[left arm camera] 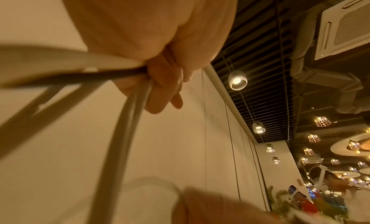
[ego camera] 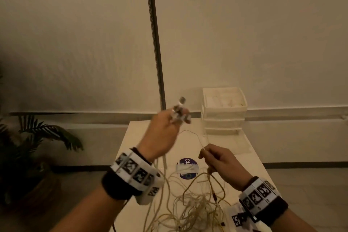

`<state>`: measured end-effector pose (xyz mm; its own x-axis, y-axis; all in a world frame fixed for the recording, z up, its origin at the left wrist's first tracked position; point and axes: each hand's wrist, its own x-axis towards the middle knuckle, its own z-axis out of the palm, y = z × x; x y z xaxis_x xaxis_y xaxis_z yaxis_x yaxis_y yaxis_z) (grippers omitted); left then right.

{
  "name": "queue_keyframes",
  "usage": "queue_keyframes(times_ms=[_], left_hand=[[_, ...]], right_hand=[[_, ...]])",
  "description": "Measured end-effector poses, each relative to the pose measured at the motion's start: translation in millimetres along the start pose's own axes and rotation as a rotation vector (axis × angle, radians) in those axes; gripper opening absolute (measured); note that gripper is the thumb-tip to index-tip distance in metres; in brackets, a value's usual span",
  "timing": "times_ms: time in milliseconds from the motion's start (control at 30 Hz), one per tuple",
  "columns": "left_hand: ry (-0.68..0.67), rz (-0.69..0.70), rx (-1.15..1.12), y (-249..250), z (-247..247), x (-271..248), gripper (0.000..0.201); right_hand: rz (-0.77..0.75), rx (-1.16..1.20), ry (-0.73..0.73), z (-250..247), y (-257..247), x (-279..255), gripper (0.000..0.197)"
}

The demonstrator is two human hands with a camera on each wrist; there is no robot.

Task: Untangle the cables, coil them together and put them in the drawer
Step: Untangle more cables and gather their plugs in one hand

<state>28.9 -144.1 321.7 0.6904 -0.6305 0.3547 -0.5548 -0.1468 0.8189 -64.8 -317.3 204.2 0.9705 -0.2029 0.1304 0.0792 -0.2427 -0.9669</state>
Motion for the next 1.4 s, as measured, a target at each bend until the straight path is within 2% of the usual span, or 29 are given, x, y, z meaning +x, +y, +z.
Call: queue_keyframes(times_ms=[67,200,333,400,533,700,933,1067,1133,1200,1233,1333,1400], left_hand=[[-0.083,0.009,0.09,-13.0,22.1,1.7,0.024],[-0.253,0.002,0.33,-22.7,38.5,8.9,0.023],[-0.257,0.041,0.356,-16.4,36.7,11.3,0.023],[-0.152,0.069,0.323,-7.4,33.2,13.6,0.031],[0.168,0.11,0.201,13.8,14.8,25.7,0.037],[0.308,0.101,0.18,9.5,-2.3,28.7,0.041],[0.495,0.091,-0.145,2.9,-21.6,27.8,0.031],[0.656,0.091,-0.059,10.0,-46.3,29.5,0.026],[0.634,0.117,-0.025,14.8,-50.5,28.6,0.026],[0.509,0.19,0.092,17.8,-42.6,21.5,0.015],[0.438,0.204,0.185,14.9,-35.2,17.7,0.018],[0.327,0.08,0.246,8.6,-18.1,4.0,0.066],[0.298,0.116,0.275,3.1,-14.5,-2.2,0.083]], right_hand=[[-0.045,-0.001,-0.008,0.9,-18.5,1.1,0.023],[-0.074,0.036,-0.024,-6.3,-40.2,-1.8,0.022],[-0.068,0.151,0.021,-15.9,-41.5,-4.3,0.024],[-0.06,0.136,0.032,-15.4,-35.4,-3.4,0.022],[0.036,0.11,0.005,-11.8,-9.1,-6.8,0.027],[0.049,0.174,0.039,-17.3,10.0,-12.7,0.028],[0.06,-0.002,0.047,-4.9,37.6,-6.6,0.032],[0.131,-0.105,0.107,1.2,66.7,-13.3,0.034],[0.179,-0.049,0.164,5.1,71.8,-14.2,0.038],[0.23,0.082,0.239,7.3,61.5,-12.2,0.041],[0.247,0.149,0.254,6.8,51.2,-10.6,0.041],[0.232,0.292,0.21,0.0,11.8,-6.4,0.041],[0.197,0.357,0.146,-5.3,-17.2,-6.6,0.041]])
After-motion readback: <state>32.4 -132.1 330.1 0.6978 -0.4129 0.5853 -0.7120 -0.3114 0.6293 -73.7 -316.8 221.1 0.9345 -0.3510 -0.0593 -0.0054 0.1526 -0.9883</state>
